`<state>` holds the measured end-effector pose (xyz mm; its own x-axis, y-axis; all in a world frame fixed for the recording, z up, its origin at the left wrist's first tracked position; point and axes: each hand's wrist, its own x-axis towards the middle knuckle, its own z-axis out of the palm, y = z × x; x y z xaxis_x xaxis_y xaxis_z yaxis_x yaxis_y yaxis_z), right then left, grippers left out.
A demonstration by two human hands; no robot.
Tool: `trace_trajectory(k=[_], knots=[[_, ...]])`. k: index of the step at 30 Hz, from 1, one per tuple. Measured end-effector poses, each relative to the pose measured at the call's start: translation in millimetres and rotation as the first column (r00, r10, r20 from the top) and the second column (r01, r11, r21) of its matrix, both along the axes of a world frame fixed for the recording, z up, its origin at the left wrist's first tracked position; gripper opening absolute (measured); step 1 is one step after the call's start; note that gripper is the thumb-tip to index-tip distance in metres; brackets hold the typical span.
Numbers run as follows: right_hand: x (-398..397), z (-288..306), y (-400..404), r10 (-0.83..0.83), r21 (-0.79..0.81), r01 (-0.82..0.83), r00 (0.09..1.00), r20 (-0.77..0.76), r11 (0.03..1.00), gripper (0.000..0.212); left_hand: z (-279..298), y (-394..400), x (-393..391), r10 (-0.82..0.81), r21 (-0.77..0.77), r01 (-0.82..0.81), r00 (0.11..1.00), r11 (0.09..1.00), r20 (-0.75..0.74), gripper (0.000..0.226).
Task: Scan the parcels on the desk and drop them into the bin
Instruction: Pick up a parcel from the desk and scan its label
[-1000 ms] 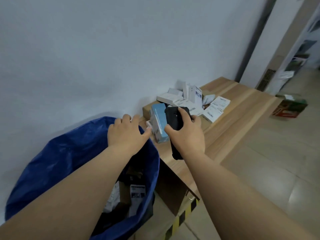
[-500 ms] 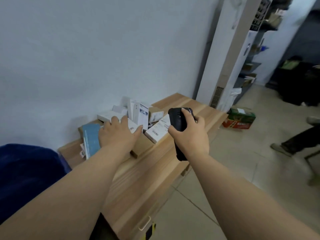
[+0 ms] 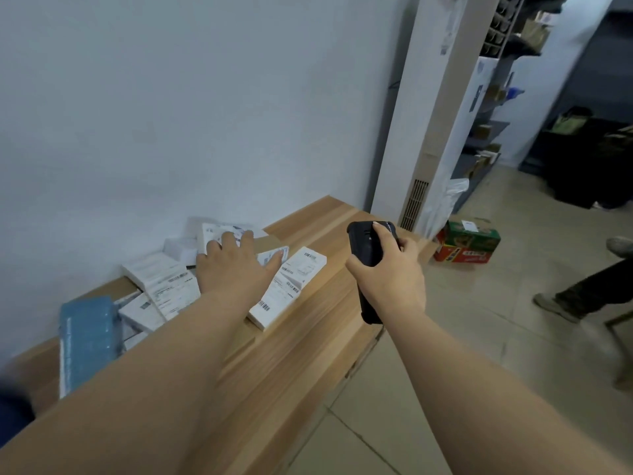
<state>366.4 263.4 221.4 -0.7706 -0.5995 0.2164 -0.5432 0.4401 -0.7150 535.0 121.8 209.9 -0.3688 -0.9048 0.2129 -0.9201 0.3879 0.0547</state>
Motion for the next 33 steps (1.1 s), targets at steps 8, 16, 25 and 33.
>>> trace_trajectory(k=[8,16,25,33], knots=[[-71.8,1.4,-84.2,0.030,-0.011,-0.030,1.000,0.007,0.999,0.071,7.3,-70.6,-78.6,0.002,0.015,-0.002,1.000,1.000,-0.005,0.075],[-116.1,-27.7,-169.5,0.214,0.074,-0.218,0.975,0.065,0.973,0.071,-17.3,-120.5,-97.1,0.194,0.049,-0.195,0.981,0.980,0.020,0.071],[-132.0,-46.7,-269.3,0.590,0.129,-0.595,0.804,0.080,0.793,0.072,-46.3,-134.4,-87.6,0.574,0.120,-0.573,0.818,0.811,0.027,0.077],[-65.3,-81.2,-296.5,0.779,0.189,-0.783,0.617,0.115,0.592,0.070,-76.6,-99.6,-29.6,0.776,0.176,-0.776,0.625,0.605,0.089,0.080]])
